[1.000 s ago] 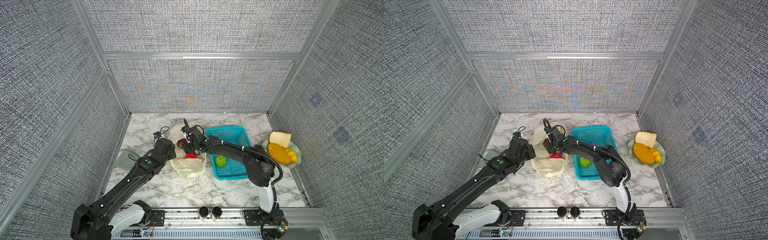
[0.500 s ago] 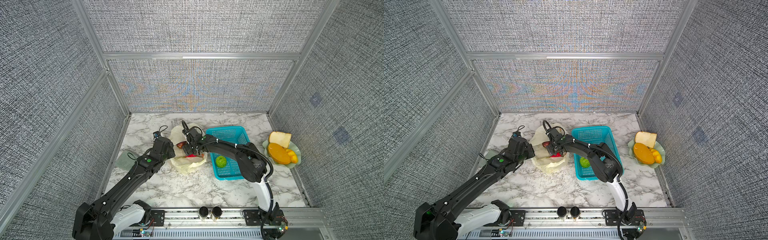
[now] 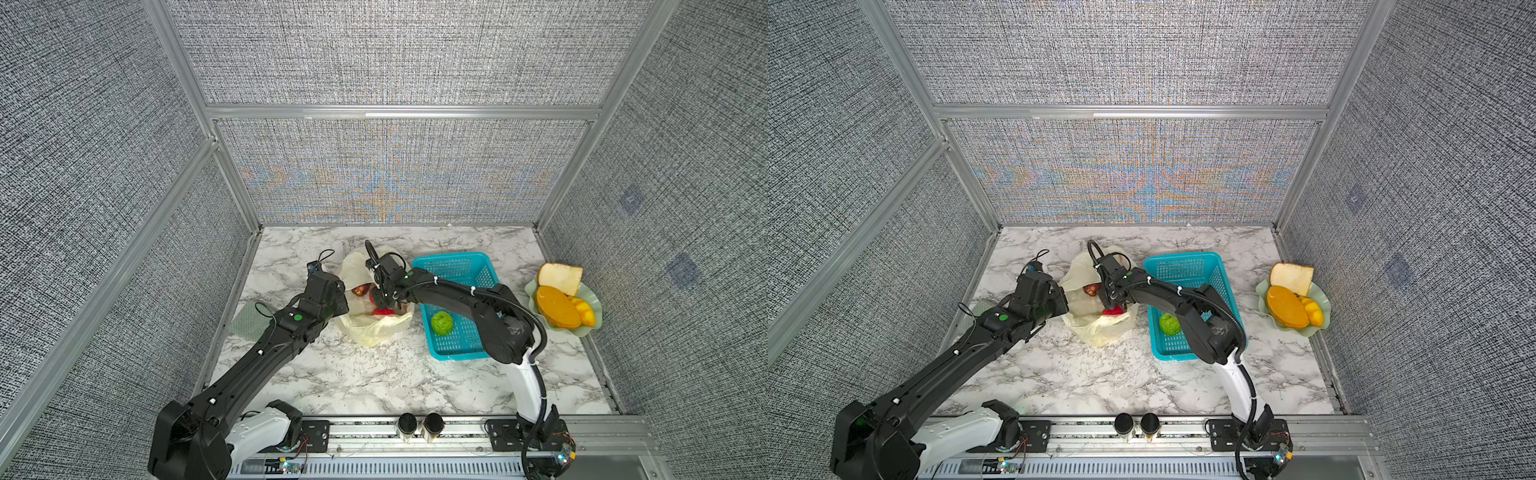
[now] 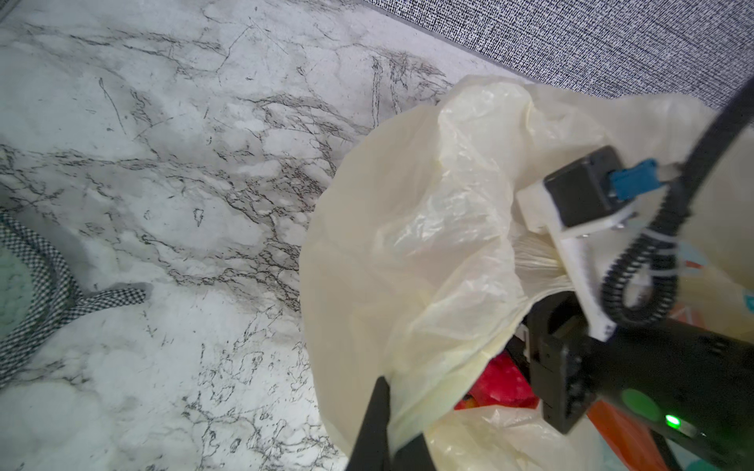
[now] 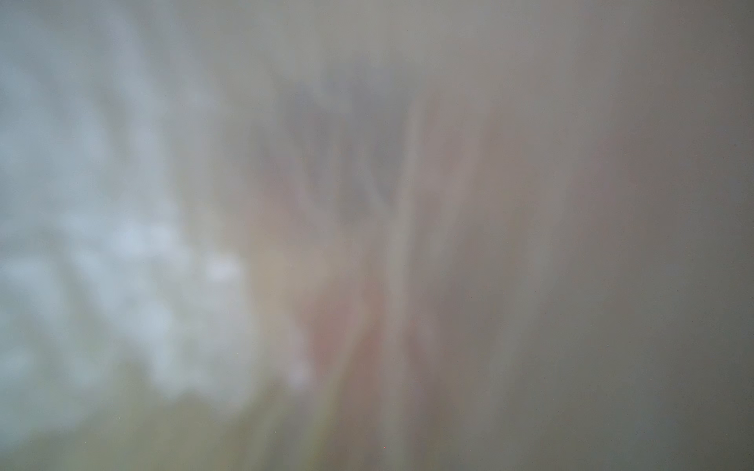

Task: Untie the knot of a plastic bag & take out the apple
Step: Pick up the apple from the plastic bag, then place the apple in the basket.

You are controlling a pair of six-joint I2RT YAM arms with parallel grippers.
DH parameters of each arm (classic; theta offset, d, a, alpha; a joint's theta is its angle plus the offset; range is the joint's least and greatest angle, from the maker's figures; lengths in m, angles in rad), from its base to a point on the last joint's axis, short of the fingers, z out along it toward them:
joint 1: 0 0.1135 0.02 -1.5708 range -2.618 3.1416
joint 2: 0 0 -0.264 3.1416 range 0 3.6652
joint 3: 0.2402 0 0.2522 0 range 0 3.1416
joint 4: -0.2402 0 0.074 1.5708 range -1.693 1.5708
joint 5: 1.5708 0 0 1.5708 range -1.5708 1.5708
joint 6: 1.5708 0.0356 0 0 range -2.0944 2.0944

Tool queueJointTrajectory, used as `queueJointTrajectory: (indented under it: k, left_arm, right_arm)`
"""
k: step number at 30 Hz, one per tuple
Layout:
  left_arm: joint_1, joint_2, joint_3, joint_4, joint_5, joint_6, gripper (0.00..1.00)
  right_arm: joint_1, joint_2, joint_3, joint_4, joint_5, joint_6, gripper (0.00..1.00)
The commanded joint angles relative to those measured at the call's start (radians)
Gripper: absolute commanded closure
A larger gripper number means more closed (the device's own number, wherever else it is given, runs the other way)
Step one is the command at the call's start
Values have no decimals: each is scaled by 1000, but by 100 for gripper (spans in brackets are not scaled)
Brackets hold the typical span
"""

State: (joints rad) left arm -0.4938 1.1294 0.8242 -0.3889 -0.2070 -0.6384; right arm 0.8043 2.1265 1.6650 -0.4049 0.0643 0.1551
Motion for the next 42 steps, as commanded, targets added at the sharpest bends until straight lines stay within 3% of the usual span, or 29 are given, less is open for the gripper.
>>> queueJointTrajectory:
  k: [1,8,14,18,21,23,26,29,31,42]
  left_arm:
    - [4,21,13,10,-8,38,100]
    - [4,47,23,38,-6,57,100]
    - [8,64,39,54,-5,75,100]
    - [9,79,44,58,0,84,100]
    - [9,90,51,54,3,84,100]
    - [9,92,53,48,1,85,100]
    - [9,88,51,40,-6,86,100]
    - [9,79,44,36,-9,89,100]
    - [8,73,44,33,-8,89,100]
    - [9,53,32,21,4,86,100]
  right_arm:
    - [-9,-106,-47,82,-99,5,74]
    - [-64,-353,-188,189,-401,26,74]
    - [-120,-492,-237,28,-557,-10,74]
    - [-174,-584,-300,-62,-754,-70,74]
    - [-208,-640,-294,-210,-614,-107,74]
    - [-229,-695,-313,-240,-424,-80,74]
    - [-270,-783,-386,-201,-143,-16,73]
    - [-307,-812,-448,-166,38,29,73]
    - [-332,-780,-464,-172,83,48,73]
    - [-356,-461,-449,-99,-21,100,68]
